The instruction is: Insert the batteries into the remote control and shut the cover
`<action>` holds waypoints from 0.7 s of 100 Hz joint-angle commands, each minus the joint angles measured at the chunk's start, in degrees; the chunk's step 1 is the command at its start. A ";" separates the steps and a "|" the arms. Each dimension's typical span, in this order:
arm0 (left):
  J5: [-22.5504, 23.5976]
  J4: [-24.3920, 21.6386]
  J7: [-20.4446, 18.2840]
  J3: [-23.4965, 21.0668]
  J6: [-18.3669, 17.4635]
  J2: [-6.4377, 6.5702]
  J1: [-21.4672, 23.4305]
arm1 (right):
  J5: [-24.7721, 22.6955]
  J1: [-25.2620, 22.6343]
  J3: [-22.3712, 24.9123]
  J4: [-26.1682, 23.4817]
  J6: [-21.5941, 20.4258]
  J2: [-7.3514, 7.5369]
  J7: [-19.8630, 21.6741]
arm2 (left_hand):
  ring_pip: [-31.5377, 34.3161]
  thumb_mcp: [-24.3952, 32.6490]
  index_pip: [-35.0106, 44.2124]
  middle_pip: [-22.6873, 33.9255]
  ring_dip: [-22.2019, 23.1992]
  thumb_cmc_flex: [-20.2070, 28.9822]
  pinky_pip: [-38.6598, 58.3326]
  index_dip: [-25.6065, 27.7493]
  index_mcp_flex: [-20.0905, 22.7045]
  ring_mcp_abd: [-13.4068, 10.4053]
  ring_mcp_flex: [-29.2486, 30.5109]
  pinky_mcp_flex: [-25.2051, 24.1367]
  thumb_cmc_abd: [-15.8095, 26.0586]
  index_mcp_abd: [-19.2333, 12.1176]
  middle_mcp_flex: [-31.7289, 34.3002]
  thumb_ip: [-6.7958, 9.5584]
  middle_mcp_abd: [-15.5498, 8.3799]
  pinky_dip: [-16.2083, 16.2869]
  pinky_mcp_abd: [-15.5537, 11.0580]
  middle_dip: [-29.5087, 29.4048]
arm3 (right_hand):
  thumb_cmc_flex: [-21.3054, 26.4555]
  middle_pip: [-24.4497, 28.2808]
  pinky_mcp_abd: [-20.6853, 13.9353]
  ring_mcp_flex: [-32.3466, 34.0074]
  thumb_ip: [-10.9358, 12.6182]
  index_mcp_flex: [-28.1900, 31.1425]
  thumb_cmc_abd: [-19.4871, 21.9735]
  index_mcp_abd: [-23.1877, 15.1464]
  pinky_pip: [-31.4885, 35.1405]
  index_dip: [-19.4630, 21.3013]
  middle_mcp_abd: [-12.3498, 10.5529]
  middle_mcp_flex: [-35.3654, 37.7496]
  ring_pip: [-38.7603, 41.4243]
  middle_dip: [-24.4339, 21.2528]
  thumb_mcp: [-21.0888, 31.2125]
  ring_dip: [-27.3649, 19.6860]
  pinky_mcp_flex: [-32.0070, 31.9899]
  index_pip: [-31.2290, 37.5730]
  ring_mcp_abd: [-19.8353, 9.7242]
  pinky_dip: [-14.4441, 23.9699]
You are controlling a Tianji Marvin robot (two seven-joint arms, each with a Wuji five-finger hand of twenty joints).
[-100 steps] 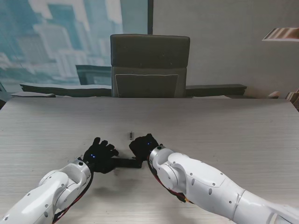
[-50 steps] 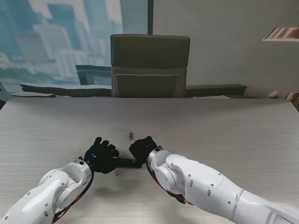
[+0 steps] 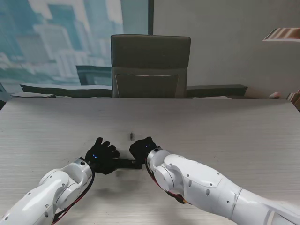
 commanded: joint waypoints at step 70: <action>0.93 0.12 -0.99 0.53 -0.19 0.17 0.24 | 1.47 1.37 -2.13 1.58 2.36 -1.81 1.23 | 0.18 2.98 6.74 0.46 -0.70 -0.15 0.35 3.64 5.39 0.39 0.03 -0.01 -1.31 -4.54 1.19 0.75 -0.19 -0.33 1.19 0.08 | -0.38 0.18 0.80 1.25 2.05 2.08 -1.24 -2.50 2.34 2.15 1.30 1.44 1.44 0.99 0.95 0.93 0.43 1.16 1.15 1.19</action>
